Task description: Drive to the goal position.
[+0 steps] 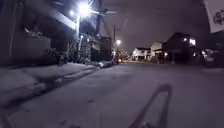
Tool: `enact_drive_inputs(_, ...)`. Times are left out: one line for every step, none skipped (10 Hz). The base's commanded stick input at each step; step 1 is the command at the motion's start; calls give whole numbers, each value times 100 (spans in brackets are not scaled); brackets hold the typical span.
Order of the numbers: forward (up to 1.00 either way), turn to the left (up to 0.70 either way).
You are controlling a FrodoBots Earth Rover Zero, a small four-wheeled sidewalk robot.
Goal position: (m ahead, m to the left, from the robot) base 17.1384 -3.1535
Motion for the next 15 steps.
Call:
enact_drive_inputs(70, 0)
enact_drive_inputs(78, 0)
enact_drive_inputs(85, 0)
enact_drive_inputs(90, 0)
enact_drive_inputs(100, 0)
enact_drive_inputs(100, 0)
enact_drive_inputs(100, 0)
enact_drive_inputs(100, 0)
enact_drive_inputs(100, -37)
enact_drive_inputs(100, -40)
enact_drive_inputs(100, -26)
enact_drive_inputs(100, -1)
enact_drive_inputs(100, 0)
enact_drive_inputs(100, 0)
enact_drive_inputs(100, 0)
